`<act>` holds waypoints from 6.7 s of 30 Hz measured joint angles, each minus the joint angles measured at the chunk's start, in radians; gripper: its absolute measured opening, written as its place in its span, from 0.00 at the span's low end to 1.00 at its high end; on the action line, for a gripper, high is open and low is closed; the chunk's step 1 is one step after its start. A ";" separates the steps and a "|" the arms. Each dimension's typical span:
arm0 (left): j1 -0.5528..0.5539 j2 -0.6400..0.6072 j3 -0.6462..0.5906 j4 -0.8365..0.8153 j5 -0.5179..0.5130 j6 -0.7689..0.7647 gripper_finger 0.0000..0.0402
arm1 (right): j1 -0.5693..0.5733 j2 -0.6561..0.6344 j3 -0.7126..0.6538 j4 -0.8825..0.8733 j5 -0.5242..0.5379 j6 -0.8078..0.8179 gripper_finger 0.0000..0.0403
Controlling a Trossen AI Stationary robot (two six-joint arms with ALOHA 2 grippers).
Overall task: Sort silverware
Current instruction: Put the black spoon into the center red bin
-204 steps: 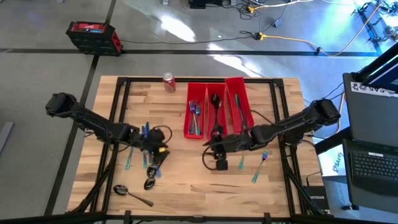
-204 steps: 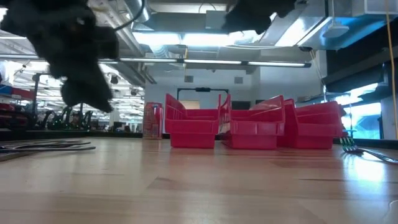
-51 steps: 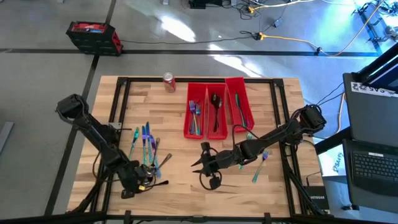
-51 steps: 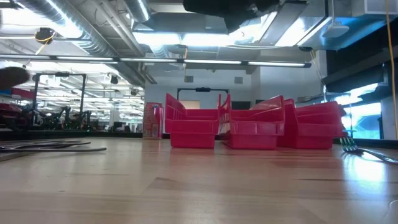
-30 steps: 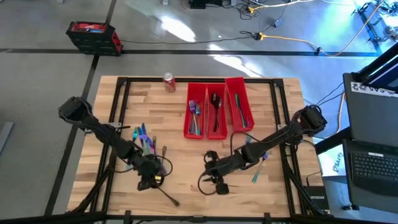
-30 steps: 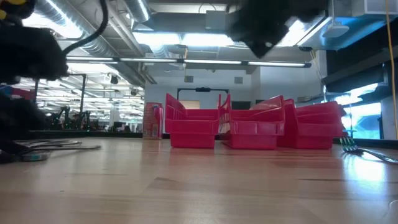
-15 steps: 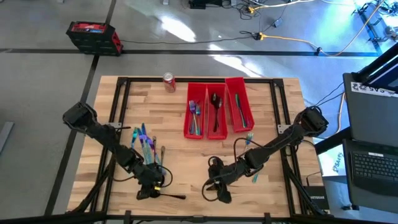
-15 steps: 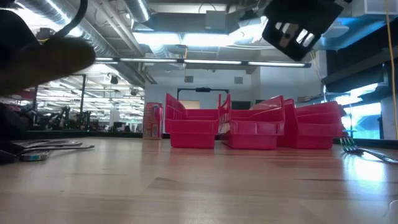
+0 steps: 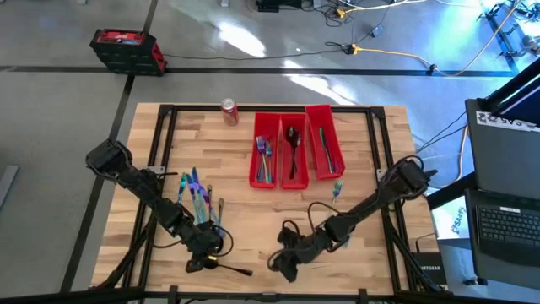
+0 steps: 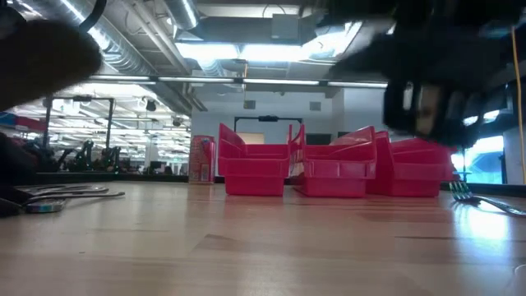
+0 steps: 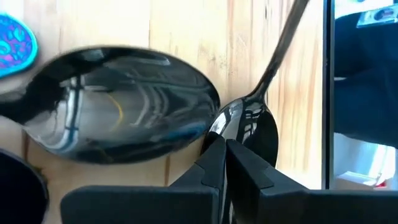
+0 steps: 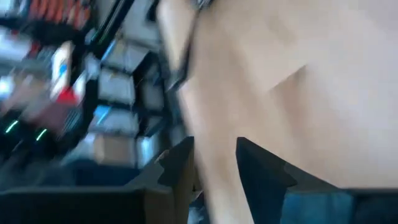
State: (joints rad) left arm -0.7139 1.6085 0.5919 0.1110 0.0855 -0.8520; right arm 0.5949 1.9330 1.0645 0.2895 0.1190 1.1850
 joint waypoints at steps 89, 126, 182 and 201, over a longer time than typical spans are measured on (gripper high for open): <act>0.099 0.002 -0.003 0.051 -0.168 -0.030 0.00 | 0.093 0.261 0.363 -0.240 0.495 1.007 0.50; 0.064 0.000 0.000 0.008 -0.137 -0.110 0.00 | 0.113 0.261 0.363 -0.254 0.499 1.062 0.51; 0.059 0.001 -0.001 0.005 -0.152 -0.084 0.00 | 0.054 0.261 0.363 -0.294 0.413 1.070 0.24; 0.059 0.001 -0.001 0.005 -0.153 -0.087 0.00 | 0.048 0.261 0.362 -0.246 0.426 1.057 0.21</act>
State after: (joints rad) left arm -0.6548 1.6093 0.5907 0.1162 -0.0673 -0.9390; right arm 0.6424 2.1937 1.4269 0.0432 0.5453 2.2419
